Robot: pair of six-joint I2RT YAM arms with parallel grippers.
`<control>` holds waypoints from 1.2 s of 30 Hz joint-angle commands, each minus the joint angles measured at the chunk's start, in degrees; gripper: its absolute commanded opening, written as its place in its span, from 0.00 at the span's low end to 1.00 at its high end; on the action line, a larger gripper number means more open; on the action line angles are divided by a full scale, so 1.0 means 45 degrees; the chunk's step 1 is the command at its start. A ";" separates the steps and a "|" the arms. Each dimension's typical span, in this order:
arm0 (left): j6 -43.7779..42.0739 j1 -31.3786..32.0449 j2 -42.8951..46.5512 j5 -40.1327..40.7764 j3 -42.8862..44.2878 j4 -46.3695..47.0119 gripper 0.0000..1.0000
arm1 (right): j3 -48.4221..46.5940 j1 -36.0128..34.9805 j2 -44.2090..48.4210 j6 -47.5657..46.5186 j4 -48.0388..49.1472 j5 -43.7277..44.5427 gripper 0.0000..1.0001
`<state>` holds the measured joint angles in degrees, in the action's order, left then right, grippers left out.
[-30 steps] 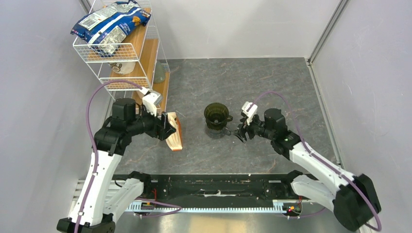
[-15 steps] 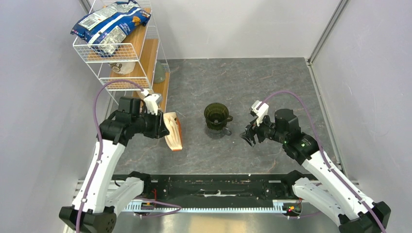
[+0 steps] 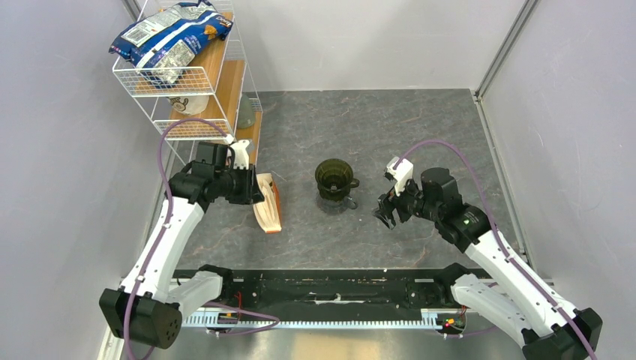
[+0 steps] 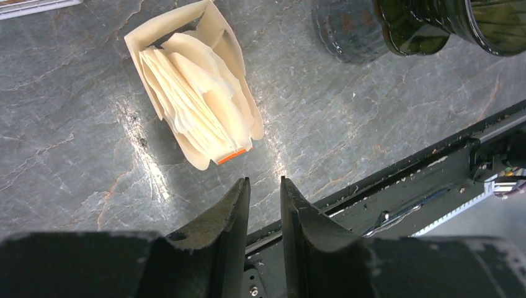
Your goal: Place the coffee filter in the dripper
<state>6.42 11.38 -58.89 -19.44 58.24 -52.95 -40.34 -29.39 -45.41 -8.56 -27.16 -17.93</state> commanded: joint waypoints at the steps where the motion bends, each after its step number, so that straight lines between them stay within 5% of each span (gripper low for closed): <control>1: 0.0909 0.0048 -0.0077 0.0326 -0.0128 0.1255 0.31 | -0.0558 0.0046 -0.0102 0.0125 0.0293 0.0230 0.82; 14: 0.0912 0.1037 -0.0828 0.1555 -0.0580 0.1822 0.22 | -0.0570 0.0046 -0.0792 0.0280 0.0935 0.0244 0.84; 36: 0.0702 0.1630 -0.1782 0.2204 -0.0188 0.2260 0.25 | -0.0528 0.0047 -0.0993 0.0356 0.1121 0.0239 0.87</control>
<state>9.13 17.50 -66.57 -9.37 55.59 -45.60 -40.36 -29.36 -49.63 -7.49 -24.03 -17.47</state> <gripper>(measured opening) 0.253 0.867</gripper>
